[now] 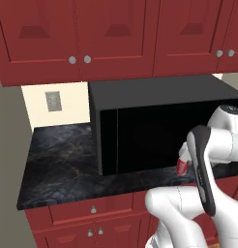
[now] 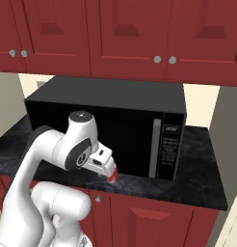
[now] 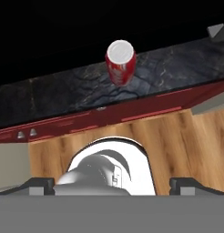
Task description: Four empty soda cans are scattered around the kitchen. Gather all the cans and cluster them next to the stove for recycling.
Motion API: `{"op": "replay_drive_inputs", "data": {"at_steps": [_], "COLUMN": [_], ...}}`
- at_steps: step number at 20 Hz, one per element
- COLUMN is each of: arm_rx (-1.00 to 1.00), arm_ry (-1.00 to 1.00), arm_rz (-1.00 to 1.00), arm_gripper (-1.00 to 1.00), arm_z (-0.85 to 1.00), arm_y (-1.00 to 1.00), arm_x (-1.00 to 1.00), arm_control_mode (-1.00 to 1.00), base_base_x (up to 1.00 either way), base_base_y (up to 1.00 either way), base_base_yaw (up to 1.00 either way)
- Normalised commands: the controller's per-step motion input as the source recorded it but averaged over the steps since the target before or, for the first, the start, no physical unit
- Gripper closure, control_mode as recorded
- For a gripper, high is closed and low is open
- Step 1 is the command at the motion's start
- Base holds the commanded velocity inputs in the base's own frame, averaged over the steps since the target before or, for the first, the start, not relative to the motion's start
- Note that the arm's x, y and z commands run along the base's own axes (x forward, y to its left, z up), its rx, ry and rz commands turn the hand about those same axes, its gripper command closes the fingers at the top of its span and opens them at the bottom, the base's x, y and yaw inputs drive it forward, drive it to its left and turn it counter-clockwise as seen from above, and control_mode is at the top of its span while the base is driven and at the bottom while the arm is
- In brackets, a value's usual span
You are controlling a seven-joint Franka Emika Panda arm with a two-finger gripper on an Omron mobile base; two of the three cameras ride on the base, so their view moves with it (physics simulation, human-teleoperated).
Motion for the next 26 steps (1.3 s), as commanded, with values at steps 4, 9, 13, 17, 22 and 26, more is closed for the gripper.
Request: {"op": "replay_drive_inputs", "data": {"at_steps": [4, 9, 13, 17, 22, 26], "arm_rx": [0.00, 0.00, 0.00, 0.00, 0.00, 0.00], "arm_ry": [0.00, 0.00, 0.00, 0.00, 0.00, 0.00], "arm_rz": [0.04, 0.06, 0.07, 0.03, 0.00, 0.00], "arm_gripper": [-1.00, -1.00, -1.00, -1.00, -1.00, -1.00], "arm_z": [-0.14, -0.09, -0.04, -0.03, -0.07, -0.12], "arm_y": [0.00, -0.04, -0.09, -0.03, 0.00, 0.00], "arm_x": [0.00, 0.03, 0.10, 0.18, 0.24, 0.25], "arm_control_mode": [-1.00, -1.00, -1.00, -1.00, -1.00, -1.00], "base_base_x": [0.00, 0.00, 0.00, 0.00, 0.00, 0.00], "base_base_y": [0.00, 0.00, 0.00, 0.00, 0.00, 0.00], "base_base_yaw": [0.00, 0.00, 0.00, 0.00, 0.00, 0.00]}}
